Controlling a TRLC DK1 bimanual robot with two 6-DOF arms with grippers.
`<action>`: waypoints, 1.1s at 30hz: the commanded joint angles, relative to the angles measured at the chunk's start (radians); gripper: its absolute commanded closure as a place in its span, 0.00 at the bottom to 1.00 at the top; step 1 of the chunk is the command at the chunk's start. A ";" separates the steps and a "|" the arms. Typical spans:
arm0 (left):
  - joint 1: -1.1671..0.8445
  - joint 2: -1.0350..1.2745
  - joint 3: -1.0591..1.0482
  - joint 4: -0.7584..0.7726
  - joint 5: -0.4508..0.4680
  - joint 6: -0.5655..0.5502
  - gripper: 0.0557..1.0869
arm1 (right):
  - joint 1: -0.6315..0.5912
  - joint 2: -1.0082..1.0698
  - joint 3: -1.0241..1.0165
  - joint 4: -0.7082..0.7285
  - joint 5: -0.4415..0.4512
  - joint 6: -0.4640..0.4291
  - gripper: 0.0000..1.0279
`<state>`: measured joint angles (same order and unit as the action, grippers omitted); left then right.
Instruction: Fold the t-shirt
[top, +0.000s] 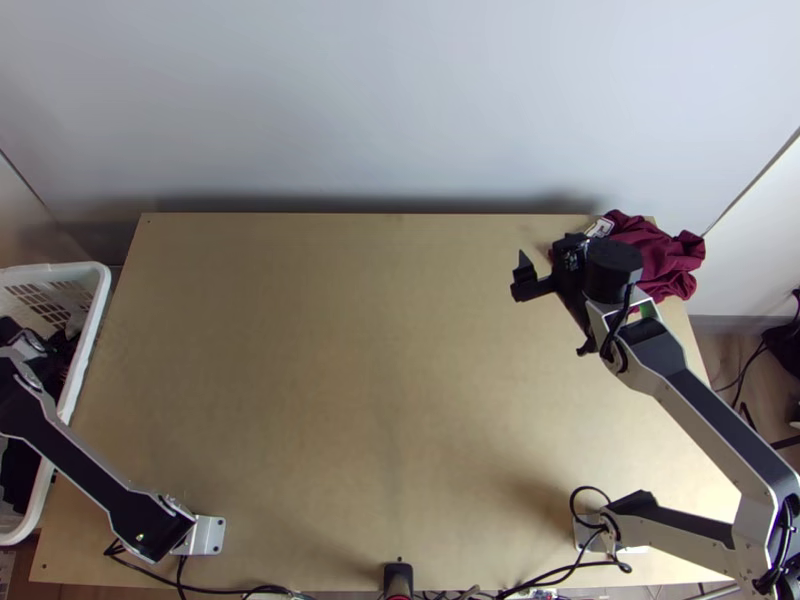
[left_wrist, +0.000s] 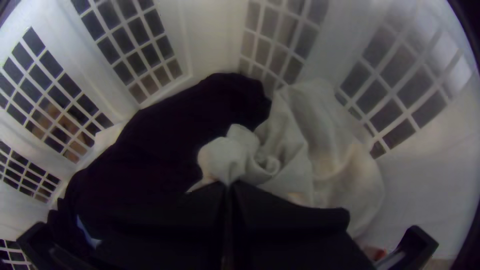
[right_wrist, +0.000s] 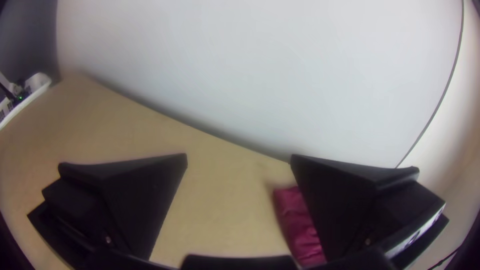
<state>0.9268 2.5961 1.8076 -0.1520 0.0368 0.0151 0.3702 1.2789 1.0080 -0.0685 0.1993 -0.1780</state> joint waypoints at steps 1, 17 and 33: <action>0.004 -0.142 0.013 -0.029 0.005 -0.033 0.97 | 0.001 -0.001 -0.028 0.009 0.000 0.005 0.06; -0.003 -0.571 0.018 -0.104 0.104 -0.149 0.96 | 0.003 -0.024 -0.068 0.018 0.000 0.031 0.06; -0.095 -0.944 -0.013 -0.343 0.225 -0.159 0.96 | -0.002 -0.138 -0.190 0.072 0.000 0.035 0.07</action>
<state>0.8906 1.8038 1.8244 -0.3836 0.2039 -0.1436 0.3702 1.1835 0.8642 -0.0181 0.1993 -0.1467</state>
